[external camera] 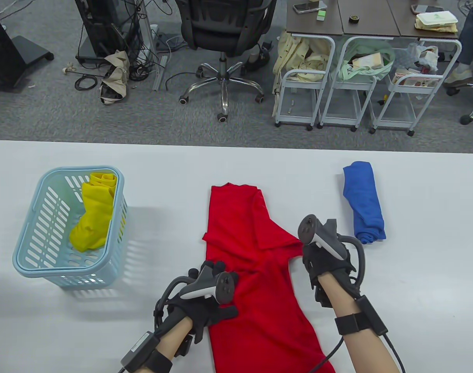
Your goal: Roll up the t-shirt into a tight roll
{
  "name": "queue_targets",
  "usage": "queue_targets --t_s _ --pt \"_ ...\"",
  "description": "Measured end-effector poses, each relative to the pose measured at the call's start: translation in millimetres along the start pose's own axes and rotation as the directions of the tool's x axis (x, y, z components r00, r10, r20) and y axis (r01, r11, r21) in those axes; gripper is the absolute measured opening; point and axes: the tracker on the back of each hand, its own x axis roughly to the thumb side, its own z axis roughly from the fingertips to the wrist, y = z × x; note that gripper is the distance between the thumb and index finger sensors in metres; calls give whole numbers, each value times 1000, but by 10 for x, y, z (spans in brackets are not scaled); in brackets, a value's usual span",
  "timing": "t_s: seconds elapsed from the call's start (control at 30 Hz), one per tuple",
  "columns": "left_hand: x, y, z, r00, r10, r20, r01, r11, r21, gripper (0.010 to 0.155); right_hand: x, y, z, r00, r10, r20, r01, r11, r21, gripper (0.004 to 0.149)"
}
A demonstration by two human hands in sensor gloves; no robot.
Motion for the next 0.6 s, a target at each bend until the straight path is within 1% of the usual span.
queue_targets --t_s 0.03,0.07,0.1,0.13,0.17,0.2,0.23,0.27,0.3,0.33,0.4,0.43,0.5,0.53,0.57,0.6 --pt "0 0 0 1000 0 0 0 1000 0 82 180 26 0 990 -20 142 14 999 48 55" --pt "-1 0 -1 1000 1 0 -1 1000 -1 82 287 50 -2 976 -33 215 16 996 84 55" --pt "-3 -1 -1 1000 3 1 -3 1000 -1 82 450 107 -32 950 -52 309 9 990 139 55" --pt "-2 -1 -1 1000 4 1 -4 1000 -1 82 534 146 -59 942 -60 330 6 987 163 56" --pt "-3 -2 -1 1000 6 1 -6 1000 -2 82 627 214 -122 944 -62 325 -4 980 199 58" --pt "-5 -2 -2 1000 7 2 -7 1000 -2 81 656 252 -160 948 -55 313 -16 975 220 60" --pt "-8 -4 -1 1000 11 3 -11 1000 -3 82 659 299 -226 959 -28 283 -45 968 248 62" --pt "-10 -7 -2 1000 14 4 -14 1000 -3 82 641 294 -246 964 -14 265 -54 967 250 63" --pt "-11 -7 -3 1000 16 6 -16 1000 -3 82 585 265 -277 972 -5 233 -46 975 217 64" --pt "-12 -7 -4 1000 17 7 -17 1000 -4 82 520 246 -301 985 21 171 -55 978 199 64" --pt "-15 -6 -6 1000 20 10 -20 1000 -8 82 283 210 -390 996 86 34 -91 979 181 64" --pt "-16 -6 -7 1000 20 11 -20 1000 -9 82 80 198 -455 988 124 -95 -105 977 185 63" --pt "-17 -5 -8 1000 20 12 -19 1000 -9 81 -218 167 -472 956 149 -251 -98 974 207 63" --pt "-11 1 -10 1000 15 17 -15 1000 -4 81 -300 135 -404 963 102 -251 -44 973 228 63" --pt "-3 7 -14 1000 8 23 -8 1000 -2 81 -320 116 -338 967 64 -247 -8 976 219 63" --pt "5 17 -16 1000 2 23 -1 1000 0 81 -315 99 -244 969 40 -242 4 984 179 64"
